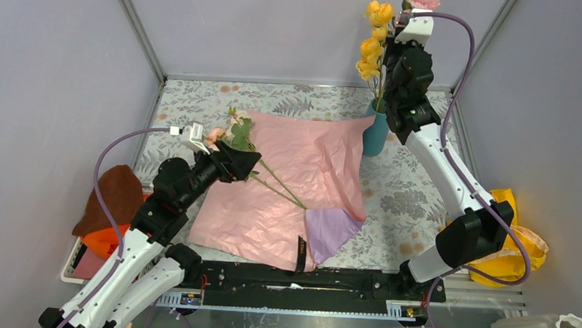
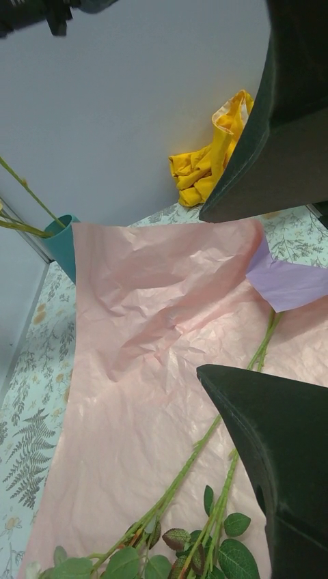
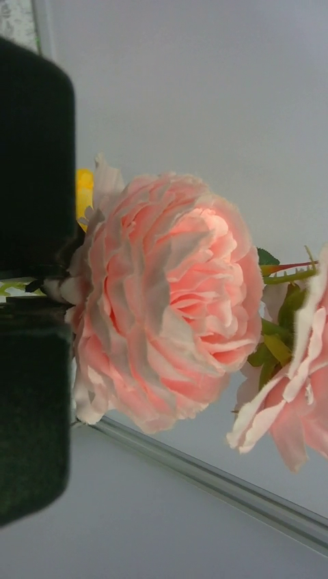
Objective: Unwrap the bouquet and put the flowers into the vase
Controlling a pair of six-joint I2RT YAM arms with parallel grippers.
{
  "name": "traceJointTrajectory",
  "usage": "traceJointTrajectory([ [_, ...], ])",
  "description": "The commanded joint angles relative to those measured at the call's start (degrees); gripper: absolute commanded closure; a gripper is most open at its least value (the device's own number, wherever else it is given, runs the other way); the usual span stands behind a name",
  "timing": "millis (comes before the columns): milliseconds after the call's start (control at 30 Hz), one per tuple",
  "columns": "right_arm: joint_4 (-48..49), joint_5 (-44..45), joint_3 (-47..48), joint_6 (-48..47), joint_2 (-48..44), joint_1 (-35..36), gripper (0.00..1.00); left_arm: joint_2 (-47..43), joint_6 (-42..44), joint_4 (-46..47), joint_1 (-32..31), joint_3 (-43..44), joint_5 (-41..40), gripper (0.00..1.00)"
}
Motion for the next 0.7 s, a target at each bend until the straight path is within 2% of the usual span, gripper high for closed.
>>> traceJointTrajectory([
  [0,3.5,-1.0,-4.5,6.7,-2.3,-1.0,0.90,-0.5,0.9,1.5,0.0,-1.2,-1.1,0.18],
  [100,2.5,-1.4,-6.8,8.6,-2.5,-1.1,0.81,-0.8,0.7,1.8,0.0,-2.0,-1.5,0.17],
  [167,2.1,-2.2,-8.3,9.6,-2.9,-1.0,0.72,-0.8,0.6,2.0,0.0,-2.5,-1.6,0.17],
  [400,2.1,-1.3,-12.4,11.0,-5.5,-1.1,0.26,0.0,0.3,2.5,0.0,-3.3,-1.5,0.17],
  [533,1.9,0.4,-13.6,11.8,-8.2,-1.1,0.04,0.0,0.1,2.8,0.0,-3.6,-1.5,0.17],
  [567,2.0,0.6,-14.0,11.9,-9.0,-1.1,0.01,0.0,0.0,2.8,0.0,-3.8,-1.5,0.17],
  [667,2.1,1.1,-15.0,12.6,-11.6,-1.1,0.00,0.0,-0.2,2.9,0.0,-4.1,-1.5,0.17],
])
